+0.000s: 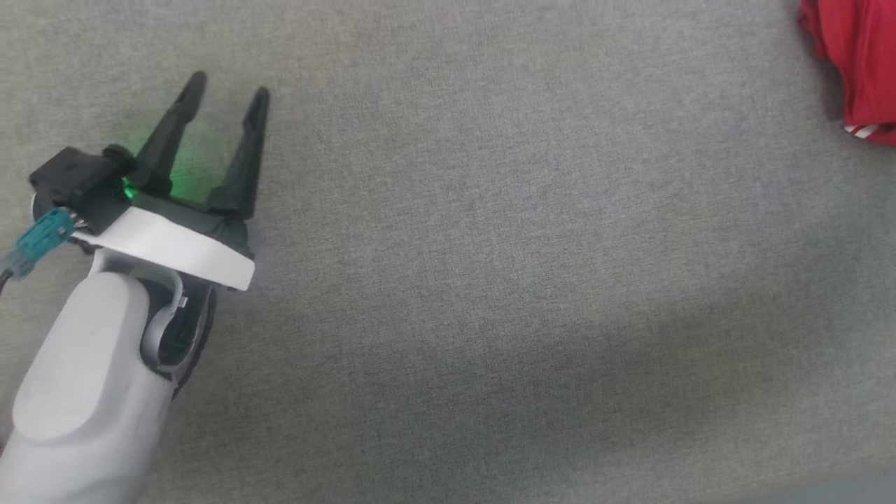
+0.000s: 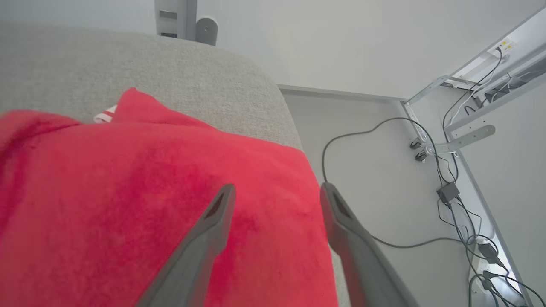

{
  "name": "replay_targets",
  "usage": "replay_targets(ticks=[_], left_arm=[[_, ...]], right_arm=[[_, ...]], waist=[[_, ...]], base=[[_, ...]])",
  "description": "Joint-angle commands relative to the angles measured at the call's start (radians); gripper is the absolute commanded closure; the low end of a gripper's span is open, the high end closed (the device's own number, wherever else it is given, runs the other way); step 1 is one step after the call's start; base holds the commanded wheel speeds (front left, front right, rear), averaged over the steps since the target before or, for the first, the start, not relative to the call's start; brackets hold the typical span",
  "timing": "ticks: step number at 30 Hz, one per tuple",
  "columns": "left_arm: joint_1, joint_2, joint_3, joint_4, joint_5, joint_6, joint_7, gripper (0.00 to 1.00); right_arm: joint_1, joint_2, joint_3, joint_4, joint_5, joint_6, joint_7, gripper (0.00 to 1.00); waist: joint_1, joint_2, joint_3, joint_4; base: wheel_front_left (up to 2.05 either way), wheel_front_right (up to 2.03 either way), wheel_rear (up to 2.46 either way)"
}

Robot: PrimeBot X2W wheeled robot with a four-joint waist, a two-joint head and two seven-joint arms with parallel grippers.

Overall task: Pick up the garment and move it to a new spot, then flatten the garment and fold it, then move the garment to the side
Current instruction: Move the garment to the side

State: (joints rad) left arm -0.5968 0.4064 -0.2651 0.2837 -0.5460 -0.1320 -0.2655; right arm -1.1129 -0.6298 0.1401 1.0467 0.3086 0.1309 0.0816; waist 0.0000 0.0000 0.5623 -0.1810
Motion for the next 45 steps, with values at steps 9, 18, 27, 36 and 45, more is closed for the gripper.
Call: replay_targets(ticks=[9, 18, 27, 36, 45], left_arm=[[0.085, -0.021, 0.076, -0.025, 0.013, 0.002, 0.002, 0.0], [0.158, -0.034, 0.12, -0.037, 0.03, 0.002, 0.002, 0.0], [0.252, -0.064, 0.207, -0.053, 0.069, 0.002, 0.002, 0.0], [0.392, -0.087, 0.331, -0.081, 0.104, 0.002, 0.002, 0.0], [0.517, -0.103, 0.402, -0.095, 0.109, 0.002, 0.002, 0.0]], right_arm=[[0.036, 0.09, 0.075, -0.096, 0.098, 0.0, -0.093, 0.0], [0.135, 0.142, 0.154, -0.204, 0.178, 0.0, -0.156, 0.0], [0.294, 0.175, 0.204, -0.314, 0.247, 0.0, -0.235, 0.0], [0.495, 0.206, 0.195, -0.392, 0.246, 0.0, -0.316, 0.0], [0.673, 0.247, 0.103, -0.496, 0.182, 0.0, -0.344, 0.0]], waist=[[0.0, 0.0, -0.094, 0.027], [0.0, 0.0, -0.19, 0.069], [0.0, 0.0, -0.292, 0.114], [0.0, 0.0, -0.374, 0.142], [0.0, 0.0, -0.433, 0.147]], base=[[0.0, 0.0, 0.0], [0.0, 0.0, 0.0], [0.0, 0.0, 0.0], [0.0, 0.0, 0.0], [0.0, 0.0, 0.0]])
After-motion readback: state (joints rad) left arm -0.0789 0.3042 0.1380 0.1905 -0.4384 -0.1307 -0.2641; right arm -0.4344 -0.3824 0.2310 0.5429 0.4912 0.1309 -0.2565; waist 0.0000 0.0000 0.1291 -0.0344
